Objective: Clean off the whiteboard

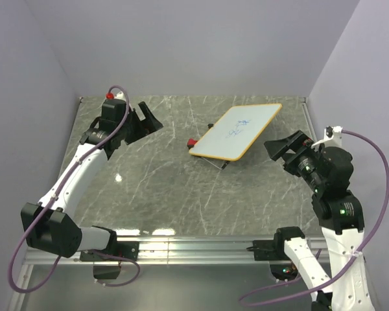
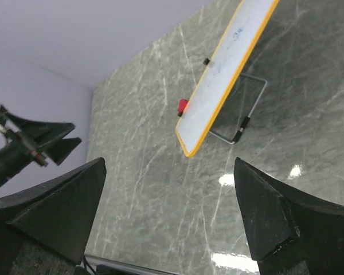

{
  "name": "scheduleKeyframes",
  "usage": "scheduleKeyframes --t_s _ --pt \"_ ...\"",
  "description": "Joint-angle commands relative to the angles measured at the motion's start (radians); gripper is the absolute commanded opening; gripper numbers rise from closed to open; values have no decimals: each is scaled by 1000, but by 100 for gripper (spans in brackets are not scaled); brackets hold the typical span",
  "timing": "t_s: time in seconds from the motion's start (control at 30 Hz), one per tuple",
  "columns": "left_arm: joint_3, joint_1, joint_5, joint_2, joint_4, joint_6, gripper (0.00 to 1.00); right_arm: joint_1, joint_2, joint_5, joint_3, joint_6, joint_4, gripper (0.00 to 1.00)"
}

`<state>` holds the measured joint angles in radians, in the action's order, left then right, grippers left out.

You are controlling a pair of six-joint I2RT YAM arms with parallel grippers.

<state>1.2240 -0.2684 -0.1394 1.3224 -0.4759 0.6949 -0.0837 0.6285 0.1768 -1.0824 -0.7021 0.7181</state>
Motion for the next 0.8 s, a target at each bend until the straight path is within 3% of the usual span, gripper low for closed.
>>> scheduleKeyframes --t_s 0.0,0.17,0.4,0.6,0.77 --pt "6 5 21 -45 -27 -29 99 -10 52 -25 -31 19 -25 98" --pt "26 3 41 -48 -29 -57 100 -10 158 -42 -128 81 43 97" --pt "39 -11 8 -8 -17 -46 99 -8 344 -34 -189 18 84 96" --pt "49 -37 -8 3 -4 -63 100 -10 436 -11 -154 -20 -21 95" --pt "65 -51 -22 31 0 -64 99 -8 539 9 -157 -53 -13 91"
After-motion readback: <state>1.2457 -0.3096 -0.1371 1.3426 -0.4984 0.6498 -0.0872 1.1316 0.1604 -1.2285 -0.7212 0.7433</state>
